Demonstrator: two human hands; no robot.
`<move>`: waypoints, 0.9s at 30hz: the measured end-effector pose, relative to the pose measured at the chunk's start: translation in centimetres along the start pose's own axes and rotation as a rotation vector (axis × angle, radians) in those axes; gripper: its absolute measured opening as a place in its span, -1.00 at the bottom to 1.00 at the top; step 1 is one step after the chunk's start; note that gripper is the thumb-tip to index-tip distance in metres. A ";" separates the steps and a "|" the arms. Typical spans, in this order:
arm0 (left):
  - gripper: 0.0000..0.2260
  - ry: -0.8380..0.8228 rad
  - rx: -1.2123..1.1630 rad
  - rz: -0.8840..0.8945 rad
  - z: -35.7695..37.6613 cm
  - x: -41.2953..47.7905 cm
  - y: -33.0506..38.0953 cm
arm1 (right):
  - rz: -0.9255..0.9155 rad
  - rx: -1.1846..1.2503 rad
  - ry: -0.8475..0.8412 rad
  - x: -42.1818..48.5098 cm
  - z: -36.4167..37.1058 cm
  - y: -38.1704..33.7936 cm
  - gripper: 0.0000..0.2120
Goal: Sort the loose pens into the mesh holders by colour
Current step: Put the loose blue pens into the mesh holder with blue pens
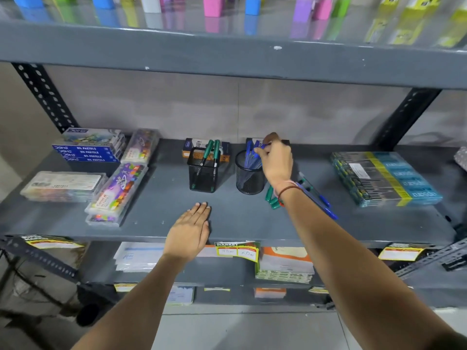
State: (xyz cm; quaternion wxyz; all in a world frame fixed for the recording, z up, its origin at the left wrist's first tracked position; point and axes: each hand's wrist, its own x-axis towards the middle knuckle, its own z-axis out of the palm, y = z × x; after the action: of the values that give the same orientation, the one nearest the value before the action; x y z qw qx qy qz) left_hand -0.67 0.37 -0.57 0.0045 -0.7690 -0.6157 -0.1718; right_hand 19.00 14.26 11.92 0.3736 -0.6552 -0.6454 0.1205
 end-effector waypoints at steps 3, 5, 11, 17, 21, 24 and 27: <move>-0.56 0.003 0.017 0.000 0.1 -0.1 -0.1 | 0.012 -0.022 0.007 0.1 0.1 0.9 -0.83; -0.55 0.000 0.024 0.000 0.1 -0.1 -0.2 | -0.020 -0.029 0.006 0.0 -0.7 1.2 -0.82; -0.54 -0.007 0.029 -0.005 0.1 -0.2 -0.1 | 0.096 0.026 0.092 -2.5 -4.7 7.0 -0.85; -0.53 -0.020 0.015 -0.010 0.2 -0.2 -0.2 | 0.338 -0.490 -0.093 -7.0 -6.7 12.5 -0.79; -0.53 -0.033 0.010 -0.023 -0.1 -0.2 0.0 | 0.404 -0.510 -0.134 -8.4 -6.8 13.4 -0.73; -0.53 -0.039 0.000 -0.028 -0.1 -0.2 0.0 | 0.367 -0.466 -0.160 -8.8 -6.6 13.2 -0.72; -0.53 -0.053 -0.017 -0.034 -0.1 -0.4 0.0 | 0.354 -0.323 -0.097 -8.9 -7.1 11.8 -0.75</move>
State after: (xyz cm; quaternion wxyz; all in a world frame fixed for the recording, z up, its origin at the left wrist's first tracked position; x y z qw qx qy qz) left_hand -0.74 0.01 -0.61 -0.0212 -0.7627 -0.6271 -0.1567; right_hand 31.25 4.94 6.29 0.2056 -0.8030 -0.5484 0.1106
